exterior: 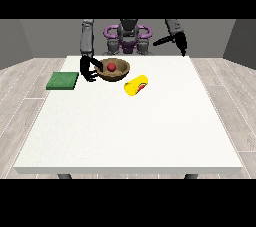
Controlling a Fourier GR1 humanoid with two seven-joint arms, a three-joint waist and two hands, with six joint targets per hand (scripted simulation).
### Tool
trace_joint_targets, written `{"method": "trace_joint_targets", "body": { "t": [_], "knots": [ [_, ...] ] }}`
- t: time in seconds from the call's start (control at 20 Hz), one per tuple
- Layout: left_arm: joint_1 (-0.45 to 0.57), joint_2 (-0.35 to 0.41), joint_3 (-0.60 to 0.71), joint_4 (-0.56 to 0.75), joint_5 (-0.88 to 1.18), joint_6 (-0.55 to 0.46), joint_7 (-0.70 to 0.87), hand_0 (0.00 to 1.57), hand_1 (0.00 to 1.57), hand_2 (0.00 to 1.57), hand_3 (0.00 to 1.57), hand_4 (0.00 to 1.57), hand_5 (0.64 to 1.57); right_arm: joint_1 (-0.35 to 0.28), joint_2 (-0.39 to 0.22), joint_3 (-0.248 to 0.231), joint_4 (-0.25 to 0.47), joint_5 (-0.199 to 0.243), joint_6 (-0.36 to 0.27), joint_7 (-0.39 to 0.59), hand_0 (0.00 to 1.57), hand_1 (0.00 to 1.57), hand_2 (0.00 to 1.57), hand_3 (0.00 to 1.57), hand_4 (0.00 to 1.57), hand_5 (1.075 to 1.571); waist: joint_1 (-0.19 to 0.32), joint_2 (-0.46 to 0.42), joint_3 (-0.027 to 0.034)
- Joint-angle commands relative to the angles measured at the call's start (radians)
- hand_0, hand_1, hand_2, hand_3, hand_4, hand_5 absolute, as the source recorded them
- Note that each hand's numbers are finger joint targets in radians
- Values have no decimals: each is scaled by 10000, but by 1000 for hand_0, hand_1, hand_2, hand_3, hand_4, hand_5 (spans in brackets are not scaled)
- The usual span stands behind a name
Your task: Pick the cup and pour the ball into the bowl, then pick the bowl and place it on the pad
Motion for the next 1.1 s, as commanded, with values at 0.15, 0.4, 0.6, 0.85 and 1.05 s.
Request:
{"method": "trace_joint_targets", "body": {
  "t": [0.15, 0.4, 0.6, 0.85, 1.05],
  "knots": [
    [1005, 191, 386, 690, 74, 288, -100, 0, 0, 0, 0, 0, 1571, -190, 434, 714, -691, 150, -206, 2624, 1571, 1571, 1571, 1571, 1046, 1553, -1027, -1364, 116],
    [932, 376, 514, 670, 112, 460, -807, 0, 0, 0, 0, 0, 1569, -1048, -1203, -135, -992, -520, 822, 3282, 1571, 1571, 1571, 1571, 1061, 1559, -1050, -626, 121],
    [1127, 379, 454, 539, 254, 268, -781, 0, 0, 0, 0, 0, 1569, -756, -1956, -670, -834, -983, 1626, 3000, 1571, 1571, 1571, 1571, 1058, 1559, -997, -447, 122],
    [382, 464, 464, 406, 274, 407, -661, 0, 0, 0, 0, 0, 1565, -1066, -3122, -1235, -432, -1321, 2538, 2809, 1571, 1571, 1571, 1571, 1058, 1559, -934, 277, 125],
    [67, -109, 173, 242, -90, 1257, -1461, 0, 0, 0, 0, 0, 1565, -1481, -3596, -2070, 196, -2122, 3279, 2195, 1571, 1571, 1571, 1571, 1074, 1563, -893, 1507, 130]
  ]
}}
